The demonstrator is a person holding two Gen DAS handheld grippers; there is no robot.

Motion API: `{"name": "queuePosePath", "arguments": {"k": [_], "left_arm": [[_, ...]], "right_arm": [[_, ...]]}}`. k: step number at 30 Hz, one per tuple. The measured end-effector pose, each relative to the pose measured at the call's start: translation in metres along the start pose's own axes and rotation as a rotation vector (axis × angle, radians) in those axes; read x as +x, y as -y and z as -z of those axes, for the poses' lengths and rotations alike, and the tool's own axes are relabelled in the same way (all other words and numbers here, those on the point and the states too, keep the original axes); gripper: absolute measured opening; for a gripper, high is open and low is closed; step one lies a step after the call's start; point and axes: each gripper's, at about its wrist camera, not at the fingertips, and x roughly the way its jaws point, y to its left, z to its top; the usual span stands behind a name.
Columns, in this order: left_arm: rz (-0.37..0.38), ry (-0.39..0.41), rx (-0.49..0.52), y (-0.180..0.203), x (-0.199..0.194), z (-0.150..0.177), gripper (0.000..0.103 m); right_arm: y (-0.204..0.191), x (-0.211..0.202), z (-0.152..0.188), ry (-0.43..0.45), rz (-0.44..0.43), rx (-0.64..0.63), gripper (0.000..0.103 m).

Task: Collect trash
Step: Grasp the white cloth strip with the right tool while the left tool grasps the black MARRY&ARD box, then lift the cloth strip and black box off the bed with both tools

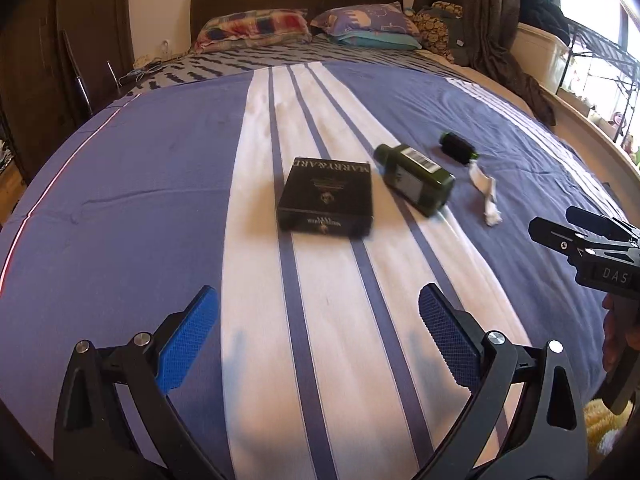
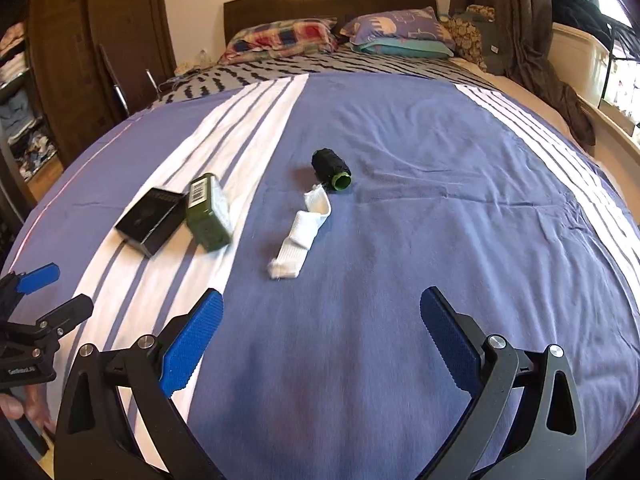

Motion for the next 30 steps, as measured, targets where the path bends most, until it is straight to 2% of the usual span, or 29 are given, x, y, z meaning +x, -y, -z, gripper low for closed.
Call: {"name": "queuePosePath", "arguments": {"k": [7,13,18,20,21,22,23,24,25,30], "left_arm": [[-0.01,-0.055,0.015,-0.004,0.049,-0.027,0.095],[-0.013,-0.073,0.032,-0.004,0.073,-0.047,0.095],[0.006,-0.079,0.032,-0.005,0.084,-0.056,0.095],[0.02,-0.083,0.029,-0.005,0.088,-0.058,0.094],[0.024,-0.086,0.03,-0.005,0.089,-0.058,0.092],[0.028,-0.089,0.032,-0.004,0.09,-0.058,0.082],[0.032,-0.088,0.036,-0.004,0.089,-0.058,0.078],[0.035,-0.086,0.036,-0.004,0.088,-0.057,0.069],[0.036,-0.087,0.037,-0.004,0.087,-0.058,0.068],[0.049,-0.082,0.05,0.001,0.066,-0.041,0.068]], "right_arm": [[-0.002,0.04,-0.022,-0.042,0.004,0.012,0.099],[0.003,0.059,-0.032,-0.051,-0.006,0.03,0.097],[0.001,0.064,-0.036,-0.05,-0.033,0.03,0.068],[-0.001,0.069,-0.038,-0.066,-0.041,0.02,0.046],[-0.003,0.071,-0.038,-0.073,-0.043,0.014,0.039],[-0.005,0.073,-0.037,-0.077,-0.038,0.006,0.03],[-0.006,0.072,-0.037,-0.076,-0.037,0.0,0.025],[-0.007,0.071,-0.036,-0.073,-0.038,-0.006,0.022],[-0.008,0.069,-0.036,-0.072,-0.04,-0.009,0.018],[-0.015,0.051,-0.022,-0.063,-0.083,-0.036,0.017]]}}
